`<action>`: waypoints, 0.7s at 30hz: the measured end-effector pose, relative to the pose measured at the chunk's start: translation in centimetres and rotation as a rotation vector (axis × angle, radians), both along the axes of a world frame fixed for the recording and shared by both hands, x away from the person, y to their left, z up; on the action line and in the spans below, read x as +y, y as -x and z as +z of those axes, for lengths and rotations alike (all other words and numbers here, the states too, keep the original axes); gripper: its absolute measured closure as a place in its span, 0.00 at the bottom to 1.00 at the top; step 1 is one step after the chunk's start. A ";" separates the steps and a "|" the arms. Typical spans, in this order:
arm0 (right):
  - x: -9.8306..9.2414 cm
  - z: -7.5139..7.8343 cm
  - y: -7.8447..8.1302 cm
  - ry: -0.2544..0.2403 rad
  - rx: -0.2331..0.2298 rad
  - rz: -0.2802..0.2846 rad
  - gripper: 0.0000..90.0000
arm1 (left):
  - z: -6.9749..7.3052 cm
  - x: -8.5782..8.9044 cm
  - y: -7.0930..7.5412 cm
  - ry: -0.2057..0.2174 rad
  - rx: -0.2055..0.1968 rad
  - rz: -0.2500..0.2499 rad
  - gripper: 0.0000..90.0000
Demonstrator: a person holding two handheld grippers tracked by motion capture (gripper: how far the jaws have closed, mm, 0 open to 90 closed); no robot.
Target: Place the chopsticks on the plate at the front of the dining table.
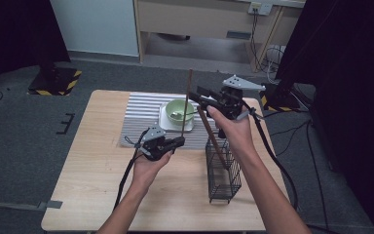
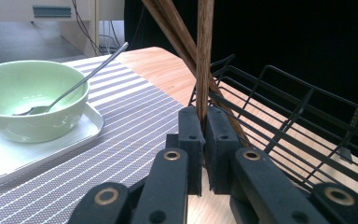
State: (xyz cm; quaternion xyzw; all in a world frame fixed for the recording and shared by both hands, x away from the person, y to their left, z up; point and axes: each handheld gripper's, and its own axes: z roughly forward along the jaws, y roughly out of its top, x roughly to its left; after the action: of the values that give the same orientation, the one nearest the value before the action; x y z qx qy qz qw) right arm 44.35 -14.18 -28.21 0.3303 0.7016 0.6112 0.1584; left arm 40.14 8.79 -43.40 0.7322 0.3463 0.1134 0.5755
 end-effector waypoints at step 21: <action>-10.8 -4.4 0.9 0.177 -0.029 -0.351 0.18 | 0.7 3.8 0.1 -0.015 -0.011 0.083 0.95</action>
State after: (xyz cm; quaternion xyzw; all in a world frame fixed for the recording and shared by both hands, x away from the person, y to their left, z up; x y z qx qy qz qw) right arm 43.46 -24.97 -32.60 0.4234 0.6821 0.5147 0.3010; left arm 40.08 12.63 -42.71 0.7208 0.3726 0.1438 0.5665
